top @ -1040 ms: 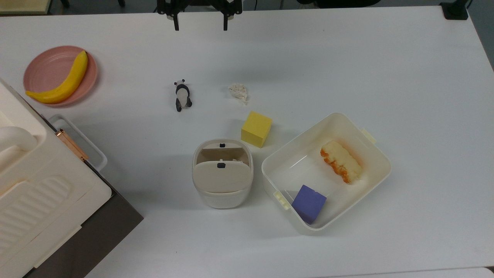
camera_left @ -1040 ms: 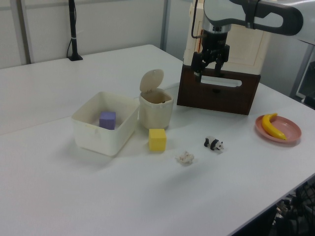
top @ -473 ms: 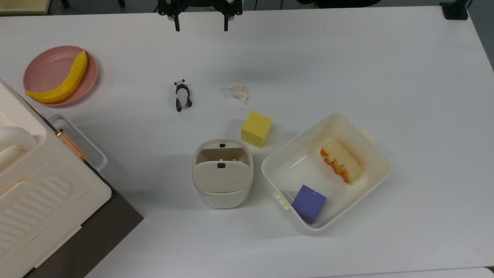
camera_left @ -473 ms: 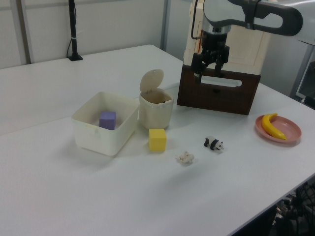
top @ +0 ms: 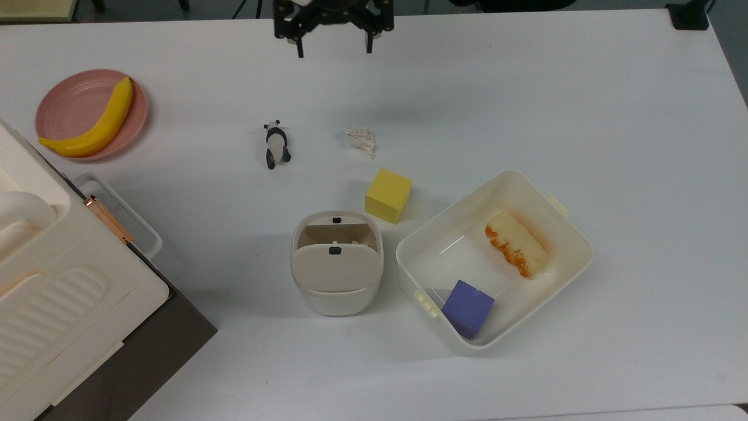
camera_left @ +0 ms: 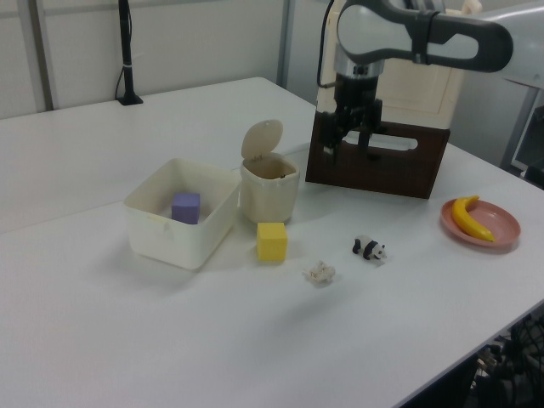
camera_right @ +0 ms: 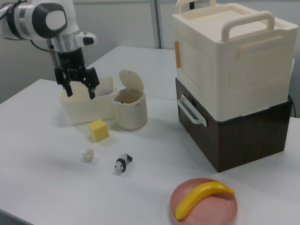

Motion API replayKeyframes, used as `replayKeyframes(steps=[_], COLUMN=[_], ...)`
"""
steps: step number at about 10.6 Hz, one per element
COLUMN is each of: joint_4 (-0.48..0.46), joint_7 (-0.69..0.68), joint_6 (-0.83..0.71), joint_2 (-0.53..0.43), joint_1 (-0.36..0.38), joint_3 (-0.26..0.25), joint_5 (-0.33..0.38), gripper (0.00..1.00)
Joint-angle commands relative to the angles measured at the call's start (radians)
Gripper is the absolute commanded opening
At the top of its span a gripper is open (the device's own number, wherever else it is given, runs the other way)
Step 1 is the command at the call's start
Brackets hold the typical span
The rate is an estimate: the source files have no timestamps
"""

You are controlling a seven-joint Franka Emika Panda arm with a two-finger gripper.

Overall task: Grab it up and put it in the trash
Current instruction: 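Lower the open gripper over the crumpled white paper scrap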

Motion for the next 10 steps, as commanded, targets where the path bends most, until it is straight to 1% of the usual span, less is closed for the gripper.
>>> replayKeyframes(steps=[1, 2, 3, 5, 6, 8, 10], joint_4=[-0.126, -0.188, -0.216, -0.231, -0.246, -0.247, -0.253], joint_7=[0.015, 0.014, 0.014, 0.014, 0.014, 0.014, 0.014], joint_6=[0.075, 0.156, 0.189, 0.221, 0.267, 0.307, 0.307], joint_2=[0.007, 0.013, 0.034, 0.117, 0.149, 0.205, 0.240], joint_1=[0.053, 0.064, 0.070, 0.079, 0.093, 0.092, 0.093], joint_3=[-0.006, -0.006, -0.006, -0.003, -0.003, -0.003, -0.003], joint_5=[0.019, 0.019, 0.019, 0.010, 0.005, -0.001, -0.030], gripper=[1.00, 1.00, 1.00, 1.00, 1.00, 1.00, 1.00])
